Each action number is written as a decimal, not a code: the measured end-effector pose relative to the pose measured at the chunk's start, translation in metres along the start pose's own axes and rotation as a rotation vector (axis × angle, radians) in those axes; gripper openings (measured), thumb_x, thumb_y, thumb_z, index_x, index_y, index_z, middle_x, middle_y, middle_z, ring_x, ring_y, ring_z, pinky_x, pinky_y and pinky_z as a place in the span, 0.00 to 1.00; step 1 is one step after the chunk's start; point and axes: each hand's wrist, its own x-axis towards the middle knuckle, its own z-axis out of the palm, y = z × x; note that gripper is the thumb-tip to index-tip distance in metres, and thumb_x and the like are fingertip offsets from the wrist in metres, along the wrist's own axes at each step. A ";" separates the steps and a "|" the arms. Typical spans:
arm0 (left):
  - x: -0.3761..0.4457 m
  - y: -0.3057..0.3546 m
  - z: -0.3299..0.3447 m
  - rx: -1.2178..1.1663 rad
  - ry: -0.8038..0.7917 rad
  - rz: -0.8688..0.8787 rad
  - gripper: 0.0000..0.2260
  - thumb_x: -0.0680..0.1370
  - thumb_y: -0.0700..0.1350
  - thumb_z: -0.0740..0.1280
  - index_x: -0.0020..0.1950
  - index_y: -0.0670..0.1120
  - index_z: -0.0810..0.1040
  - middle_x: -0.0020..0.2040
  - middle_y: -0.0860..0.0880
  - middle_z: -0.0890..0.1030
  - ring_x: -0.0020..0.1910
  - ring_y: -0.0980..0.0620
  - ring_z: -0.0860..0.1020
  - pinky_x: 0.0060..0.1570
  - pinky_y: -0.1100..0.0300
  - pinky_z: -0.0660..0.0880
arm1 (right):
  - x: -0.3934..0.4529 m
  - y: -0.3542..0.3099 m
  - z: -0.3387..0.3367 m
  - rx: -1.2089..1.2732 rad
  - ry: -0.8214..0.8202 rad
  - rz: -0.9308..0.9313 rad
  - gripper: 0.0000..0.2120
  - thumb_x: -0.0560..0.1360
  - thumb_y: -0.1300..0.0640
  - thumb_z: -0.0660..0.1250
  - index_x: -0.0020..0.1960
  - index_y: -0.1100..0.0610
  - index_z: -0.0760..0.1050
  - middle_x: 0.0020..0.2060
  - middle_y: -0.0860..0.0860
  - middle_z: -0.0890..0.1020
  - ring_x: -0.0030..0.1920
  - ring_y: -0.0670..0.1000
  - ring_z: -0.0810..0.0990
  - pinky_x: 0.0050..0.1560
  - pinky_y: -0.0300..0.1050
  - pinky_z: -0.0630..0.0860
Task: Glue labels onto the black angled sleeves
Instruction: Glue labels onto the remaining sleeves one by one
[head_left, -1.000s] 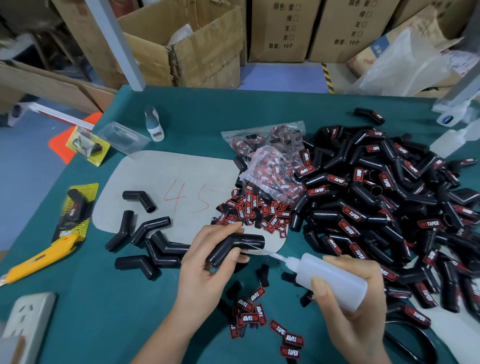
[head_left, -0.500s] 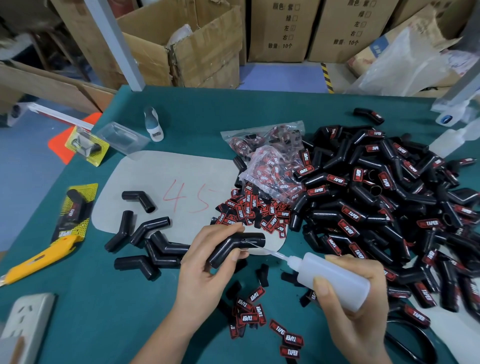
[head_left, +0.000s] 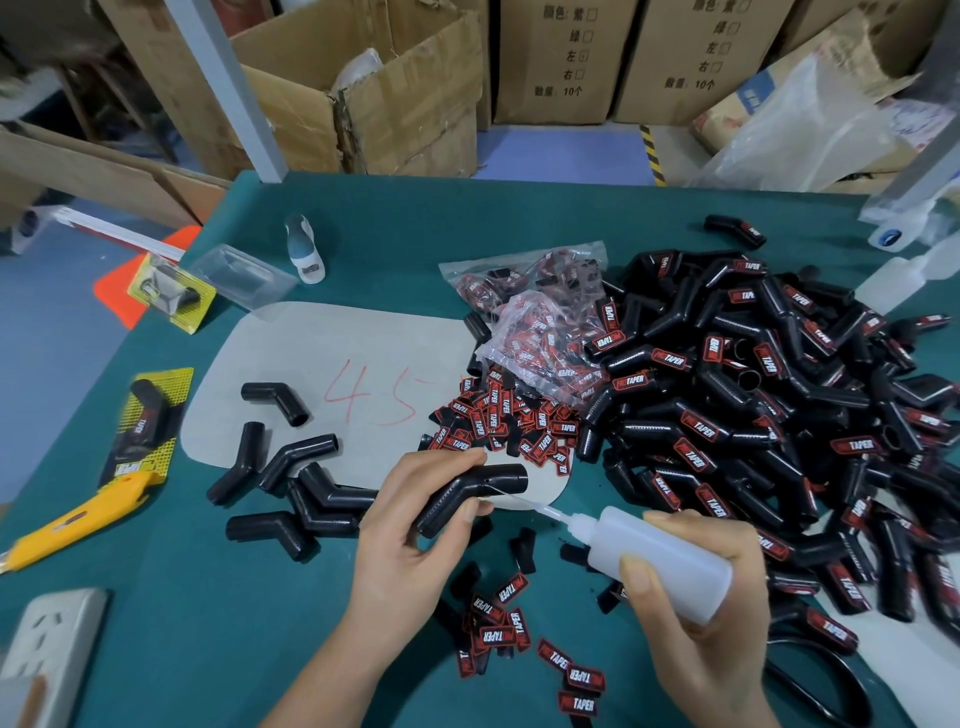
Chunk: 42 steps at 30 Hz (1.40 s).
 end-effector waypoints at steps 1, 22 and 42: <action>0.000 -0.001 0.000 -0.006 0.004 -0.005 0.14 0.81 0.40 0.68 0.67 0.47 0.82 0.59 0.48 0.80 0.53 0.52 0.84 0.52 0.56 0.83 | 0.000 0.000 0.000 -0.001 0.003 0.002 0.17 0.76 0.32 0.69 0.62 0.33 0.73 0.54 0.35 0.82 0.46 0.45 0.83 0.37 0.35 0.79; 0.002 0.005 0.002 0.062 0.015 0.068 0.15 0.78 0.31 0.71 0.63 0.43 0.83 0.57 0.48 0.80 0.57 0.55 0.82 0.57 0.67 0.78 | -0.001 0.000 0.001 -0.028 0.046 -0.050 0.15 0.78 0.34 0.68 0.63 0.33 0.71 0.57 0.31 0.80 0.54 0.38 0.82 0.46 0.29 0.77; 0.001 0.001 0.000 0.085 0.043 0.032 0.14 0.80 0.41 0.69 0.65 0.48 0.82 0.59 0.52 0.81 0.59 0.48 0.81 0.58 0.57 0.80 | 0.002 -0.002 -0.001 -0.029 0.032 -0.052 0.15 0.78 0.34 0.68 0.63 0.32 0.71 0.56 0.31 0.80 0.49 0.39 0.83 0.38 0.31 0.79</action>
